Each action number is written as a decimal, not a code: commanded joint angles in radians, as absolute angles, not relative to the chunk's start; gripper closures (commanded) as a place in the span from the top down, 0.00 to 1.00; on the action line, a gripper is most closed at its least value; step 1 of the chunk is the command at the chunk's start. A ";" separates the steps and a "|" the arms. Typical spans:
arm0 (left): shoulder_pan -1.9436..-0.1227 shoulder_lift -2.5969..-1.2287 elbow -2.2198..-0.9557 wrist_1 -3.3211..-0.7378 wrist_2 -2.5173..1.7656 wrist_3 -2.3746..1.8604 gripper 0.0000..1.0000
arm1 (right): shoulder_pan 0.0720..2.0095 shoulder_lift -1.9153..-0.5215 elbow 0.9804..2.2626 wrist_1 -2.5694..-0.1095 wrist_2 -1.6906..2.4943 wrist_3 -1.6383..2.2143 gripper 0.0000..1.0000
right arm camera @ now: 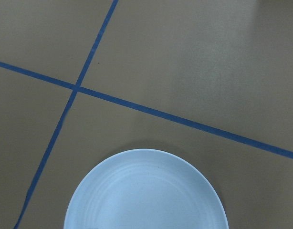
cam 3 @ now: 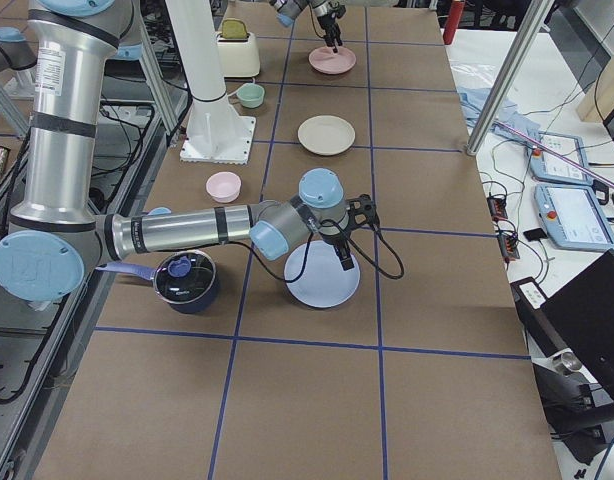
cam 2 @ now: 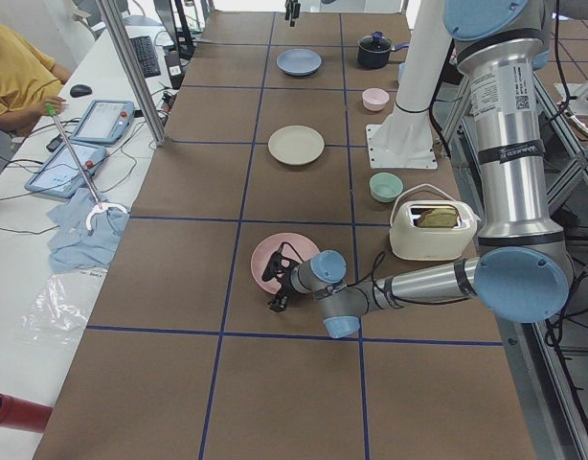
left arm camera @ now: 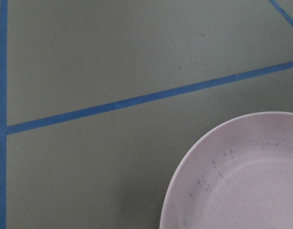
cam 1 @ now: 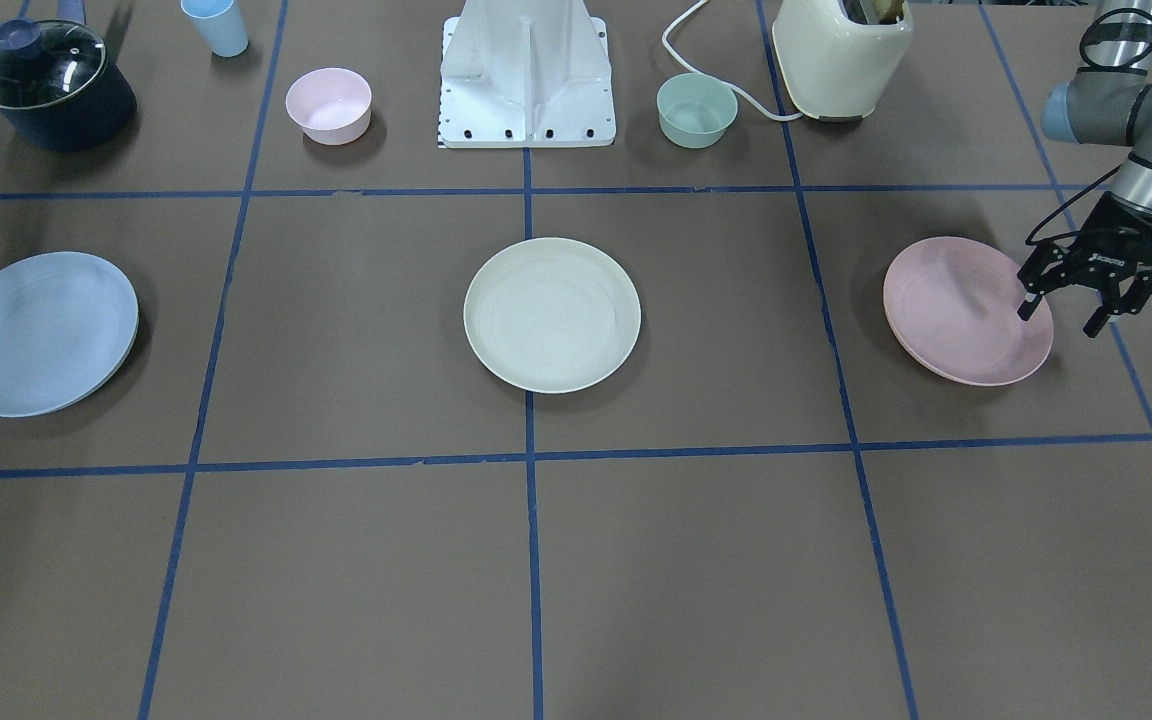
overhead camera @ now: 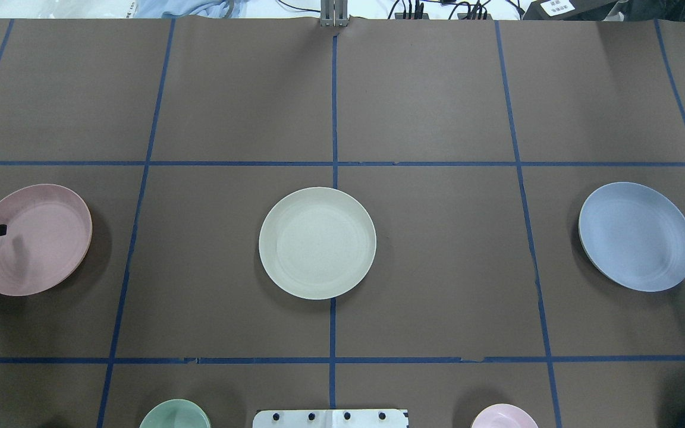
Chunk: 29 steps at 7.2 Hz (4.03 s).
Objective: Stack three plates with pink and blue
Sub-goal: 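Move the left gripper to the rim of the pink plate and grasp it, then lift the pink plate with the left gripper and lower it onto the cream plate, then open the left gripper and withdraw it from the stacked plates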
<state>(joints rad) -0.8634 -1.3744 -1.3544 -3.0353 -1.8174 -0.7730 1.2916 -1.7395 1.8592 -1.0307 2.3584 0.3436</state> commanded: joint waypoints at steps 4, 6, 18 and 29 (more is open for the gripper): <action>-0.889 -1.411 -1.370 -3.037 -1.951 -0.738 0.00 | 1.292 -1.741 1.861 -1.029 2.364 0.344 1.00; -0.961 -1.468 -1.400 -3.025 -2.052 -0.706 0.00 | 1.292 -1.741 1.861 -1.022 2.365 0.345 1.00; -0.496 -2.034 -1.729 -2.072 -1.709 -1.219 0.00 | 1.292 -1.741 1.858 -1.023 2.367 0.347 1.00; -0.777 -1.739 -1.931 -2.091 -1.954 -0.619 1.00 | 1.212 -1.836 1.845 -0.942 2.188 0.493 0.99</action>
